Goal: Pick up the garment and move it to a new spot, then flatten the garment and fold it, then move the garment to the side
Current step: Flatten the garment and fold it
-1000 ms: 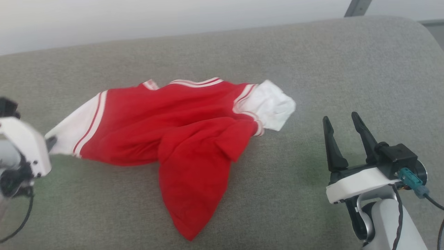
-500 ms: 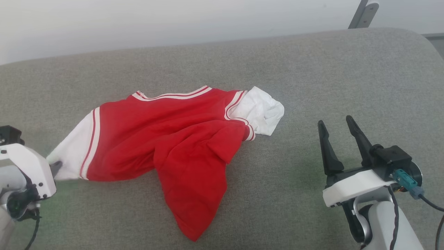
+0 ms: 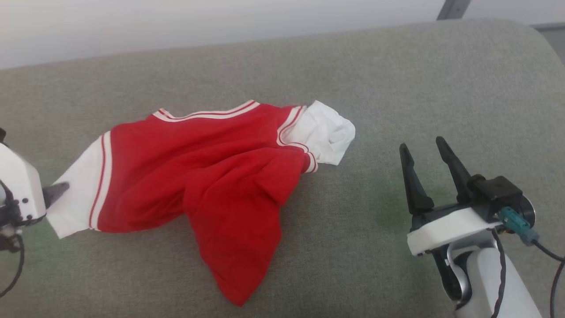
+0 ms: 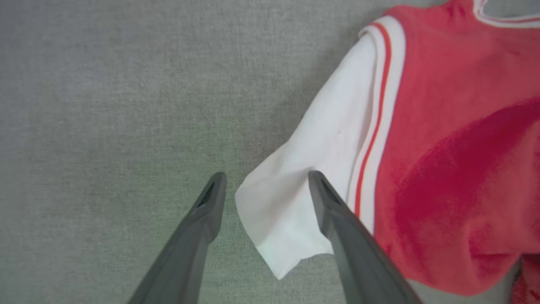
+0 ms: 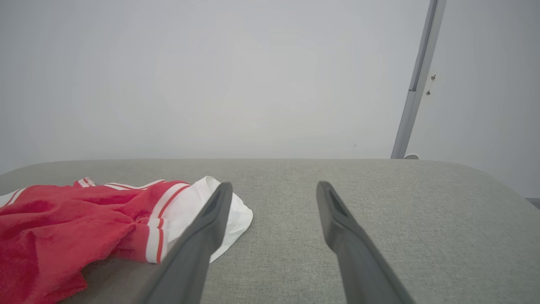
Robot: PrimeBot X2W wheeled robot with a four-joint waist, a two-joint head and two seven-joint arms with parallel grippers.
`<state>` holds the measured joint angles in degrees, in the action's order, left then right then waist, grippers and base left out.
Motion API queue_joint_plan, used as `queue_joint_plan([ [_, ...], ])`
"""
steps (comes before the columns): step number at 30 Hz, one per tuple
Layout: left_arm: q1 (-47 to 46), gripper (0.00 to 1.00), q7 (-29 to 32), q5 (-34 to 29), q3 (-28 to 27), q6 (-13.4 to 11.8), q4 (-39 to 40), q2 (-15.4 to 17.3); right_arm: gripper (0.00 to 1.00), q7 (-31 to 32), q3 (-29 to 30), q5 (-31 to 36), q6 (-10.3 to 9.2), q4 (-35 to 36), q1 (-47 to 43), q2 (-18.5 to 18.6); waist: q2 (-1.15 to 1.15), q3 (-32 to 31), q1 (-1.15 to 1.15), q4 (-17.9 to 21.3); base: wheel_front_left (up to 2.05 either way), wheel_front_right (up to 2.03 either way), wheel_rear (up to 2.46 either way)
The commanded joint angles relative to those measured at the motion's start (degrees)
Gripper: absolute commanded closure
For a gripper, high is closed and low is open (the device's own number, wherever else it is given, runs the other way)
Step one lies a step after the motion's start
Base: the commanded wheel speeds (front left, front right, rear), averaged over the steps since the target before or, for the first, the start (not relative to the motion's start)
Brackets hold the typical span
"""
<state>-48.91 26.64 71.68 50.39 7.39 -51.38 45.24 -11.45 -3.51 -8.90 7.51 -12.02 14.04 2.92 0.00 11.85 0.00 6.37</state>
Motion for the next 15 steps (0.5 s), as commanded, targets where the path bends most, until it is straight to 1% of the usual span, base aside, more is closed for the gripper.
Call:
queue_joint_plan([
  [1, -0.76, 0.00, 1.69, -0.06, 0.73, 0.12, -0.11, 0.39, 0.00, 0.32, -0.04, -0.22, -0.04, 0.26, 0.82, 0.00, 0.00, 0.84, 0.00, 0.73, 0.00, 0.00, 0.00],
  [3, -1.22, 0.00, 4.62, 1.34, 0.67, 0.12, -1.19, 0.64, 0.00, 0.55, -0.10, -0.04, -0.04, 0.38, 0.90, 0.00, 0.00, 1.51, 0.00, 1.13, 0.00, 0.00, 0.00],
  [4, -1.54, 0.00, 5.47, 0.90, 1.22, 0.12, -1.23, 0.83, 0.00, 0.73, -0.11, -0.11, -0.04, 0.45, 1.07, -0.01, 0.00, 1.83, 0.00, 1.30, 0.00, 0.00, 0.00],
  [9, -2.35, 0.00, 6.42, 1.41, 1.59, 0.12, -3.25, 0.07, 0.00, 1.95, -1.06, -0.59, -0.04, 0.92, 1.75, -0.01, 0.00, 3.47, 0.00, 1.57, 0.00, 0.00, 0.00],
  [11, -2.34, 0.00, 6.90, 1.97, 1.75, 0.05, -4.25, -0.82, 0.00, 3.00, -1.92, -0.79, -0.04, 0.74, 2.09, -0.01, 0.00, 4.08, 0.00, 1.40, 0.00, 0.00, 0.00],
  [12, -2.27, 0.79, 7.06, 2.01, 1.77, 0.05, -4.38, -1.30, 0.00, 3.53, -2.37, -0.93, -0.04, 0.64, 2.37, -0.02, 0.00, 4.32, 0.00, 1.27, 0.00, 0.00, 0.00],
  [13, -2.15, 1.00, 7.24, 2.05, 1.92, 0.05, -4.33, -1.79, 0.00, 4.14, -2.62, -1.16, -0.04, 0.49, 2.84, 0.00, 0.00, 4.55, 0.00, 1.09, 0.00, 0.00, 0.00],
  [15, -2.33, 1.00, 6.93, 2.62, 1.83, 0.06, -4.46, -2.45, 0.00, 5.73, -3.56, -1.28, -0.04, -0.14, 3.97, -0.01, 0.00, 4.94, 0.00, 0.62, 0.00, 0.00, 0.00],
])
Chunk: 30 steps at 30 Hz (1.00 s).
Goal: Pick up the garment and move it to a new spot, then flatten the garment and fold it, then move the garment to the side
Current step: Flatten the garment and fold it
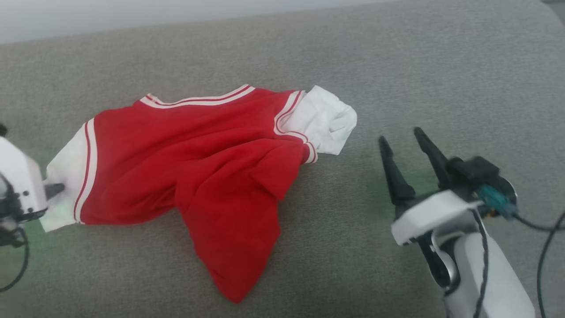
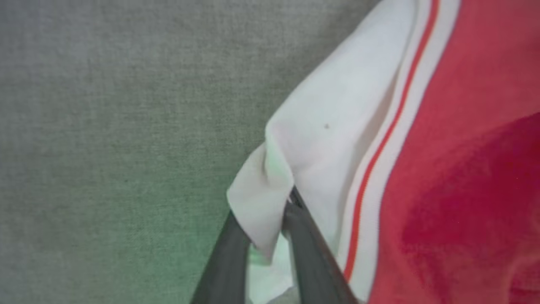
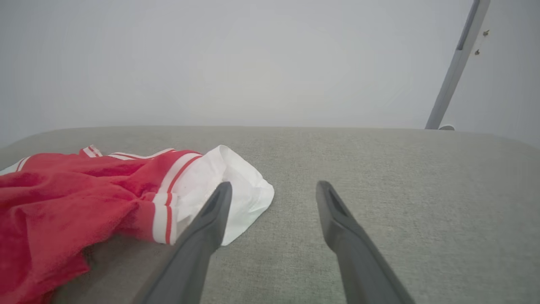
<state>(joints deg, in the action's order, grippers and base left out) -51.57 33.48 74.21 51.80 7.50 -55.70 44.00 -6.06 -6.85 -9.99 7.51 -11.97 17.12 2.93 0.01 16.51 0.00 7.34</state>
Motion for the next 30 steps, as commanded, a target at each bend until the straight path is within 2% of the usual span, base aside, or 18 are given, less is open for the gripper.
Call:
queue_joint_plan([
  [1, 0.15, 1.00, 0.05, -0.02, 0.67, -0.05, -0.09, -1.45, 0.00, 1.33, -0.56, -0.79, -0.04, -0.65, 1.52, -0.01, -0.01, 0.41, 0.00, -0.65, 0.00, 0.00, 0.00],
  [7, -1.14, 1.00, -1.96, -0.97, 1.91, -0.10, 0.29, -3.51, 0.00, 9.93, -1.96, -2.36, -0.04, -5.19, 7.35, -0.01, -0.01, 0.75, 0.00, -3.29, 0.00, 0.00, 0.00],
  [8, -1.54, 1.00, -2.67, -1.28, 2.25, -0.09, 0.19, -4.17, 0.00, 13.40, -2.10, -3.12, -0.04, -7.36, 9.58, -0.01, -0.01, 0.74, 0.00, -4.24, 0.00, 0.00, 0.00],
  [11, -1.82, 1.00, -2.75, -1.35, 2.82, -0.09, 0.26, -4.90, 0.00, 16.78, -2.29, -2.81, -0.04, -9.50, 12.19, -0.01, -0.01, 0.71, 0.00, -5.20, 0.00, 0.00, 0.00],
  [14, -2.48, 1.00, -3.08, -1.18, 3.39, -0.09, 0.66, -5.81, 0.00, 22.68, -1.63, -1.36, -0.04, -13.33, 15.91, 0.04, -0.01, 0.77, 0.00, -6.66, 0.00, 0.00, 0.00],
  [20, -3.52, 1.00, -3.85, -0.61, 4.48, -0.09, 1.50, -7.02, 0.00, 33.50, -0.36, 1.26, -0.04, -20.83, 22.59, 0.34, -0.01, 1.09, 0.00, -8.97, 0.00, 0.00, 0.00],
  [30, -5.12, 1.00, -4.88, 0.83, 6.03, -0.09, 2.79, -7.91, 0.00, 50.17, -0.11, 0.92, -0.04, -33.76, 29.95, 0.25, -0.01, 2.29, 0.00, -11.11, 0.00, 0.00, 0.00],
])
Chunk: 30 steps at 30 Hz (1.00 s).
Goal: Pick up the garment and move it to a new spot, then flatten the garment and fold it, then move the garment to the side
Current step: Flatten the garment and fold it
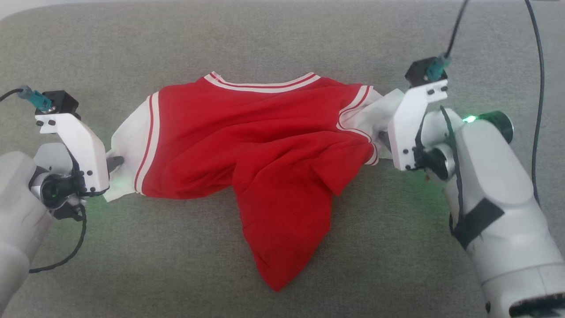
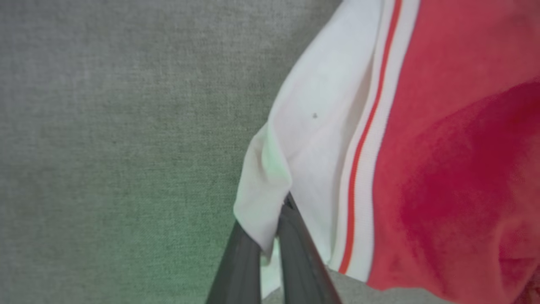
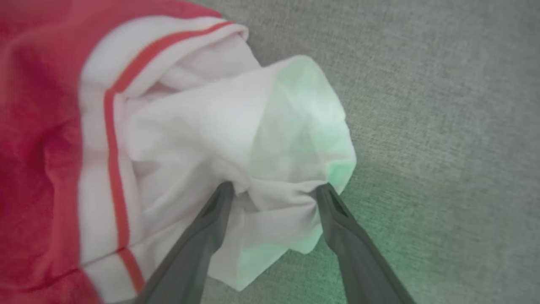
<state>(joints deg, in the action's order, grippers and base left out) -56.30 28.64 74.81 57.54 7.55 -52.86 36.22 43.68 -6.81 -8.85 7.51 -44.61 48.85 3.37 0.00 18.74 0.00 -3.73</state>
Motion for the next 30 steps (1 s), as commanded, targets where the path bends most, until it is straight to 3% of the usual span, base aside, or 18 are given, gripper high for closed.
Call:
queue_joint_plan([
  [1, -0.42, 1.00, -0.27, 0.55, 0.24, -0.15, -0.19, -0.25, 0.43, 1.49, -0.54, -0.35, -0.04, -2.21, -1.56, -0.21, 0.00, 0.16, 0.00, -0.20, 0.00, 0.00, 0.00],
  [2, -0.48, 1.00, -0.28, 0.74, 0.41, -0.15, -0.34, -0.41, 1.00, 1.89, -1.51, -0.59, -0.04, -2.82, -1.15, -0.27, 0.00, 0.23, 0.00, -0.34, 0.00, 0.00, 0.00],
  [10, -3.75, 1.00, -3.18, 2.32, -0.95, -0.15, -3.02, -0.16, 1.00, -5.91, -1.36, -2.78, -0.06, -1.05, 3.54, 1.51, 0.00, -1.29, 0.00, -0.27, 0.00, 0.00, 0.00],
  [19, -12.05, 1.00, -6.85, -0.40, -1.00, -0.15, -4.49, -0.22, 1.00, -12.68, -4.08, -7.81, -0.06, 3.05, 9.02, 3.44, 0.00, -5.36, 0.00, 1.27, 0.00, 0.00, 0.00],
  [30, -21.18, 1.00, -11.48, -3.25, -1.55, -0.15, -5.96, -0.25, 1.00, -19.10, -6.72, -10.48, -0.06, 2.90, 16.95, 3.44, 0.00, -9.98, 0.00, 3.59, 0.00, 0.00, 0.00],
])
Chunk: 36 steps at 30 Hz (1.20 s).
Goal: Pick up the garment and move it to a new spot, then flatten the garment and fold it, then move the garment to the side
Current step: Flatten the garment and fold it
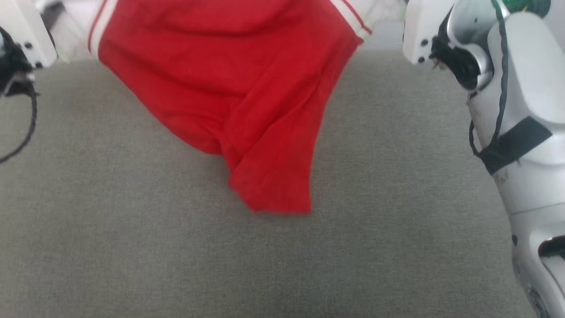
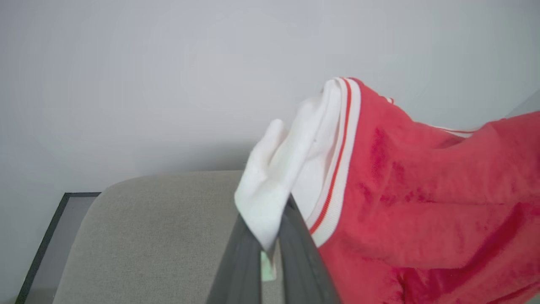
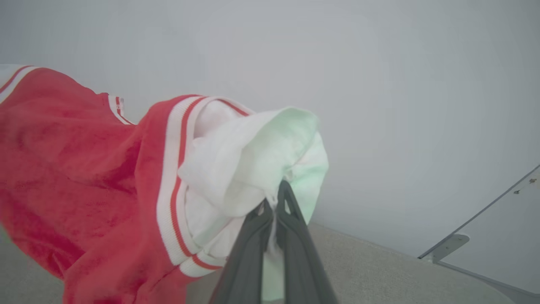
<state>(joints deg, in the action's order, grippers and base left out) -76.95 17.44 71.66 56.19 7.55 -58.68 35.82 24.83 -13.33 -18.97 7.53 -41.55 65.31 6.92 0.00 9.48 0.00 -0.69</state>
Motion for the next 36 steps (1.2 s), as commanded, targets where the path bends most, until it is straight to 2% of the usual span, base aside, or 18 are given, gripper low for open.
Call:
queue_joint_plan([
  [1, -1.20, 1.00, -0.52, -0.15, -0.29, -0.15, -0.37, 0.11, 1.00, -0.49, -0.49, -0.79, -0.08, -0.50, 1.11, -0.11, 0.00, -1.20, 0.00, 0.72, 0.00, 0.00, 0.00],
  [10, -6.62, 1.00, -3.19, -2.77, -0.04, -0.60, -1.81, -0.11, 1.00, -6.20, -4.17, -2.58, -0.08, -3.66, 7.14, 1.57, 0.00, -5.30, 0.00, 2.00, 0.00, 0.00, 0.00],
  [15, -7.99, 1.00, -4.04, -2.64, -0.46, -0.81, -2.28, -0.72, 1.00, -9.66, -5.33, -3.07, -0.08, -6.45, 9.09, 1.18, 0.00, -7.03, 0.00, 2.47, 0.00, 0.00, 0.00],
  [21, -9.08, 1.00, -4.90, -2.85, -0.51, -0.63, -2.05, -0.88, 1.00, -10.89, -6.81, -4.43, -0.08, -9.98, 10.94, 0.89, 0.00, -7.80, 0.00, 2.79, 0.00, 0.00, 0.00],
  [30, -12.48, 1.00, -9.79, -4.06, -0.64, -0.20, -0.78, 0.03, 1.00, -14.65, -8.90, -3.27, -0.08, -14.68, 16.09, 0.73, 0.00, -1.06, 0.00, 2.99, 0.00, 0.00, 0.00],
  [36, -17.74, 1.00, -17.90, -6.51, -1.28, -0.06, 0.21, 0.72, 1.00, -24.65, -6.27, 3.26, -0.08, -18.80, 22.79, 0.34, 0.00, 6.66, 0.00, 2.50, 0.00, 0.00, 0.00],
])
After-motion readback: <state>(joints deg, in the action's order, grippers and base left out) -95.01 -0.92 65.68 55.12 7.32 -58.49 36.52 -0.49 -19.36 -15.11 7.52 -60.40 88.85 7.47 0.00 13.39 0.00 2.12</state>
